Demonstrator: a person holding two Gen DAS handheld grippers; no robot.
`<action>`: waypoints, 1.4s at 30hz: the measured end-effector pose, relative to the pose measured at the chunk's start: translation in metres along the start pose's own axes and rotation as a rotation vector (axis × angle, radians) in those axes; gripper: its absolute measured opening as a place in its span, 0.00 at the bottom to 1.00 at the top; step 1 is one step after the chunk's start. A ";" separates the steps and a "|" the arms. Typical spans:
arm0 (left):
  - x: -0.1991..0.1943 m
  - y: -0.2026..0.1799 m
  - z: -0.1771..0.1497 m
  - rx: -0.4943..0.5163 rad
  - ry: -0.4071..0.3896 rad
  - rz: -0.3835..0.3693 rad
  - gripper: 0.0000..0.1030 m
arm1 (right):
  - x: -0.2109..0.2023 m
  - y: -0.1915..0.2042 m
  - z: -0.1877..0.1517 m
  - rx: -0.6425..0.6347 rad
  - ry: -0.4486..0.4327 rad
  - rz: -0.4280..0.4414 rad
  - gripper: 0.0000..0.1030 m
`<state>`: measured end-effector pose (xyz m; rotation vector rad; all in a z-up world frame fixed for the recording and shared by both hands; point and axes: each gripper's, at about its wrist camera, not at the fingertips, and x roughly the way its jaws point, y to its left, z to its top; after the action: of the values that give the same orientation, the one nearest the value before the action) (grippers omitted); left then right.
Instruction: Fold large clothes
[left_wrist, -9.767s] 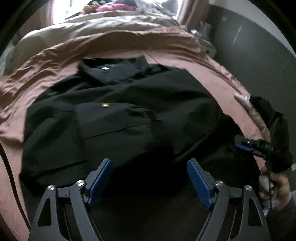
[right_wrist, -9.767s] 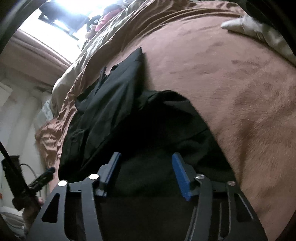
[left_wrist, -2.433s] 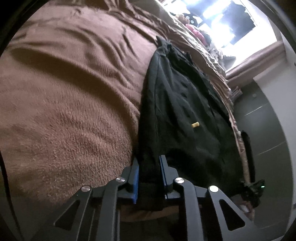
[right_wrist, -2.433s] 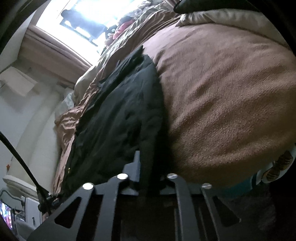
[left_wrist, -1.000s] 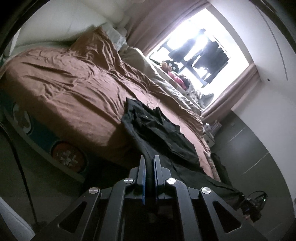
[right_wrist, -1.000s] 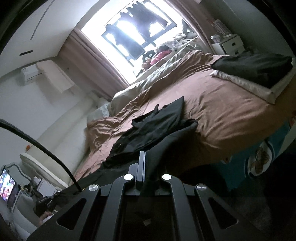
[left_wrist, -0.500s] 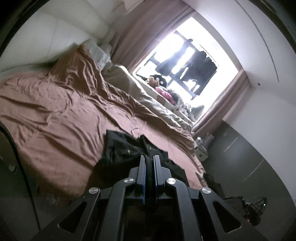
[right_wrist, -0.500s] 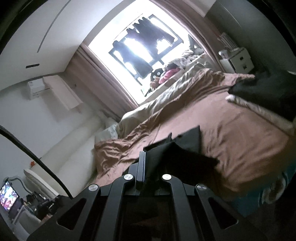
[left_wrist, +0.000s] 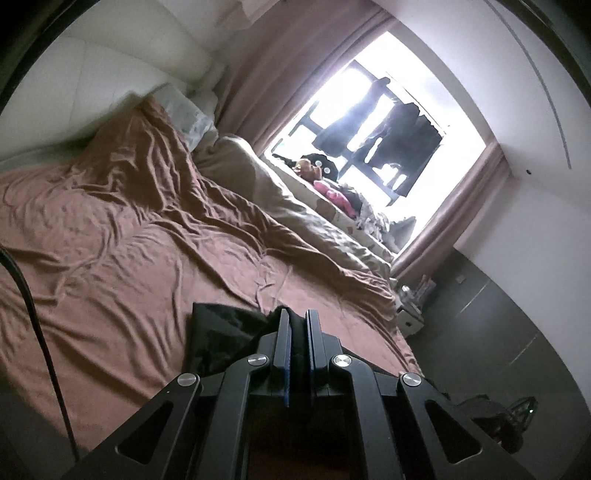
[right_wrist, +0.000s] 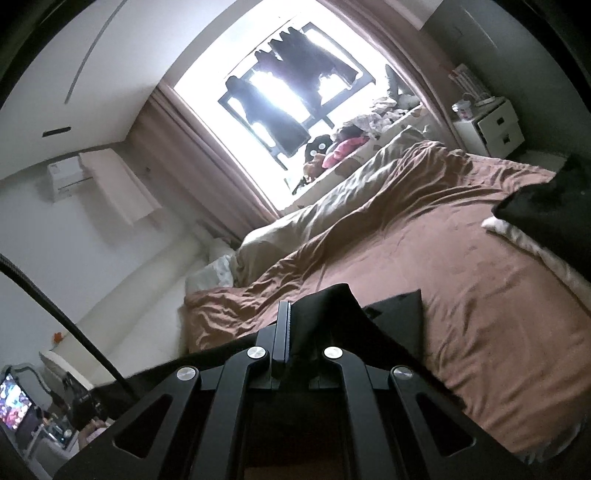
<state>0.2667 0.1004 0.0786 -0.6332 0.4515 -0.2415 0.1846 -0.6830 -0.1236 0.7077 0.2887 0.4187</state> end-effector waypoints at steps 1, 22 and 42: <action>0.007 0.000 0.004 0.001 0.001 0.003 0.06 | 0.009 0.000 0.005 0.003 0.003 -0.006 0.00; 0.228 0.072 0.035 -0.060 0.189 0.126 0.06 | 0.203 -0.014 0.040 0.044 0.141 -0.229 0.02; 0.274 0.106 0.018 -0.004 0.317 0.248 0.89 | 0.229 0.004 0.056 0.006 0.220 -0.313 1.00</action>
<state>0.5241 0.0967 -0.0650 -0.5381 0.8293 -0.1042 0.4068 -0.6059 -0.1067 0.6098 0.5994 0.1968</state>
